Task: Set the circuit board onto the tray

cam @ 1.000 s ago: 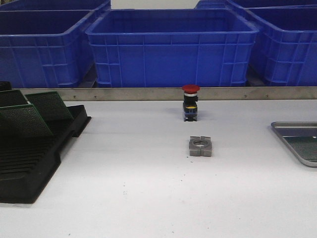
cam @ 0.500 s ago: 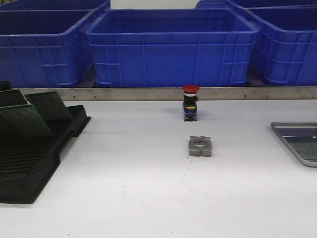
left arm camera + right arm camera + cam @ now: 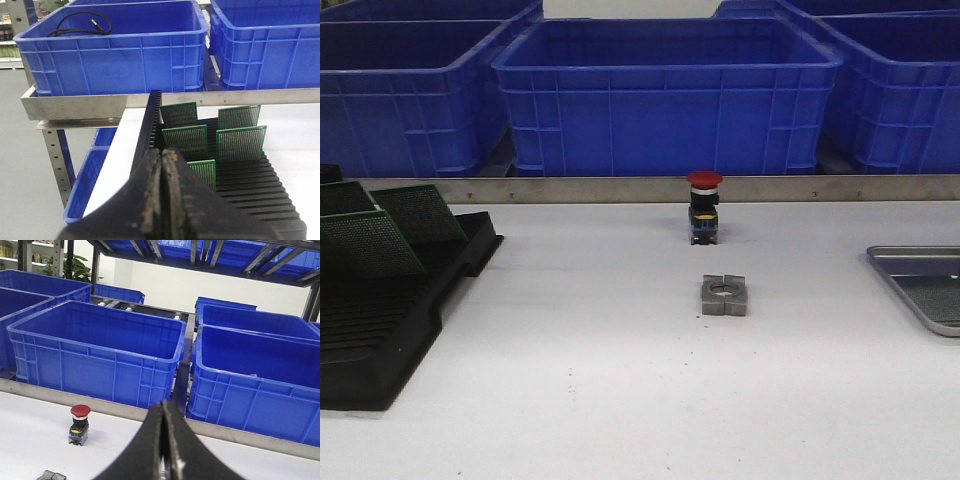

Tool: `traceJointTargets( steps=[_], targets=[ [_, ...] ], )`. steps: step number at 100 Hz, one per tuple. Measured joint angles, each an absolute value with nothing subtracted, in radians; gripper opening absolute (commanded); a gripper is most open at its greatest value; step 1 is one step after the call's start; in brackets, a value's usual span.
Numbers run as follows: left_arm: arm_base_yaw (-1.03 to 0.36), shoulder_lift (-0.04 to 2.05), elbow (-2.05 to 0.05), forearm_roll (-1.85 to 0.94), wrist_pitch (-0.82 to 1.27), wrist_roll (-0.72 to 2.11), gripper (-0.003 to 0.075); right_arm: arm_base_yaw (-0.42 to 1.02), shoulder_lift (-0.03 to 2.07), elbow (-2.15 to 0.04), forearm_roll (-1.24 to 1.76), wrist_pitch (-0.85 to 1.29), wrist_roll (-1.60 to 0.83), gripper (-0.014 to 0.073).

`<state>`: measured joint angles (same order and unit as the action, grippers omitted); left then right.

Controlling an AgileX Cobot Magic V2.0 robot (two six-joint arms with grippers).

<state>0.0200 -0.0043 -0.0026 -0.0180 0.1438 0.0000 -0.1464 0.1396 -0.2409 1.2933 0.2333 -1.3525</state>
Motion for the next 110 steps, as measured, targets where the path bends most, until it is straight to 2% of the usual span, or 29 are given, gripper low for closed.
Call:
traceJointTargets(
  steps=[85,110],
  targets=[
    [0.02,-0.004,-0.003,-0.02,0.144,0.0,-0.0017,-0.144,0.14,-0.241,1.293,0.233,-1.352,-0.0062],
    [0.02,-0.004,-0.003,-0.02,0.144,0.0,-0.0017,-0.109,0.14,-0.201,1.298,0.045,-1.358,-0.0062]
  ],
)
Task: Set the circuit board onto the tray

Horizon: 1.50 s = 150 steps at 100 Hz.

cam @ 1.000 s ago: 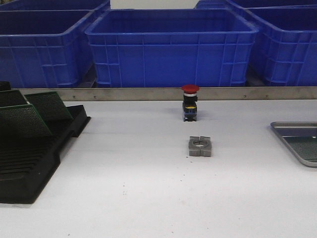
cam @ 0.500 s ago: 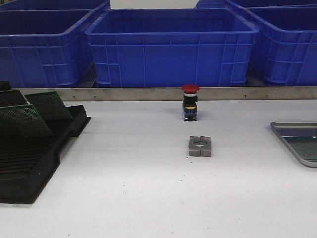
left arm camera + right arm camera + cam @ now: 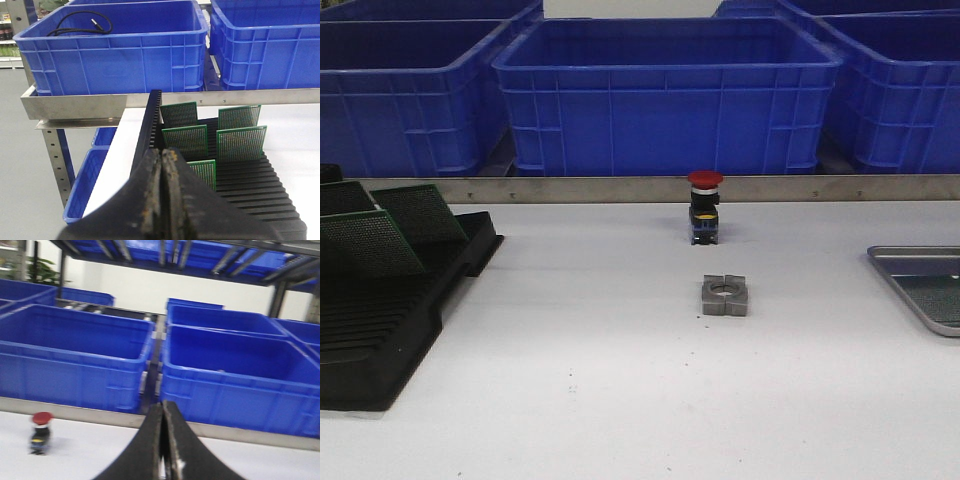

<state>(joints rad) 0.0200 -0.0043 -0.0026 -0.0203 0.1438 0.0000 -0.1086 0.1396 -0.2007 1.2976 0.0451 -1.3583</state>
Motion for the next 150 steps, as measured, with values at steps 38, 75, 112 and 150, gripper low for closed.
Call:
traceJointTargets(
  steps=[38,75,112,150],
  targets=[
    [0.02,-0.004,-0.003,-0.02,0.144,0.0,-0.0017,-0.079,0.14,-0.066,0.691,-0.267,-1.236,-0.0062],
    [0.02,-0.004,-0.003,-0.02,0.144,0.0,-0.0017,-0.077,0.14,-0.001,0.686,-0.614,-1.124,-0.0062],
    [0.02,-0.004,-0.003,-0.02,0.144,0.0,-0.0017,-0.077,0.14,0.003,0.387,-0.515,-0.422,-0.0062],
    [0.02,-0.004,-0.003,-0.02,0.144,0.0,-0.0017,-0.077,0.01,0.027,-0.137,0.022,0.422,-0.0062]
  ],
)
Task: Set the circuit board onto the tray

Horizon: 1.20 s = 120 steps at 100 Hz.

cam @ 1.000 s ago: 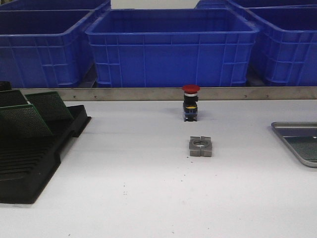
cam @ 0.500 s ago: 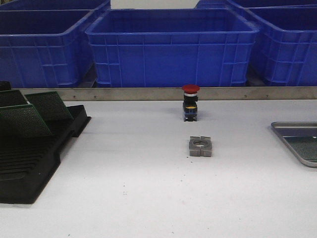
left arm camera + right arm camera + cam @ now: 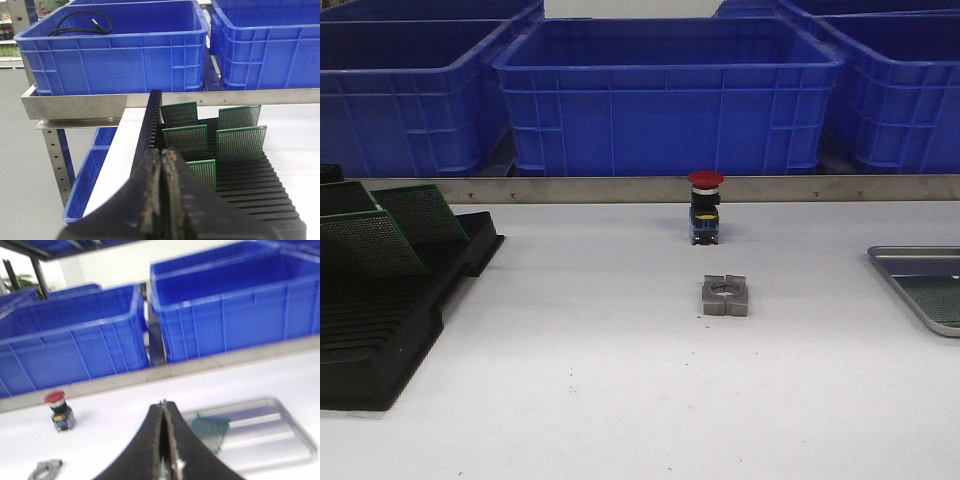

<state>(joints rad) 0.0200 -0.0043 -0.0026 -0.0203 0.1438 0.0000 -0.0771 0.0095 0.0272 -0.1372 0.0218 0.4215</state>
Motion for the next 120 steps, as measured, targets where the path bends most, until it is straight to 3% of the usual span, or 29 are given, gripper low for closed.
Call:
traceJointTargets(
  steps=[34,82,120],
  targets=[
    [0.02,-0.004,-0.003,-0.02,0.144,0.0,-0.0017,-0.017,-0.011,0.027,-0.115,0.256,0.392,-0.0062],
    [0.02,-0.004,-0.003,-0.02,0.144,0.0,-0.0017,-0.008,-0.011,0.027,0.057,0.264,0.066,-0.0062],
    [0.02,-0.004,-0.003,-0.02,0.144,0.0,-0.0017,-0.008,-0.011,0.027,0.064,0.235,0.032,-0.0062]
  ],
)
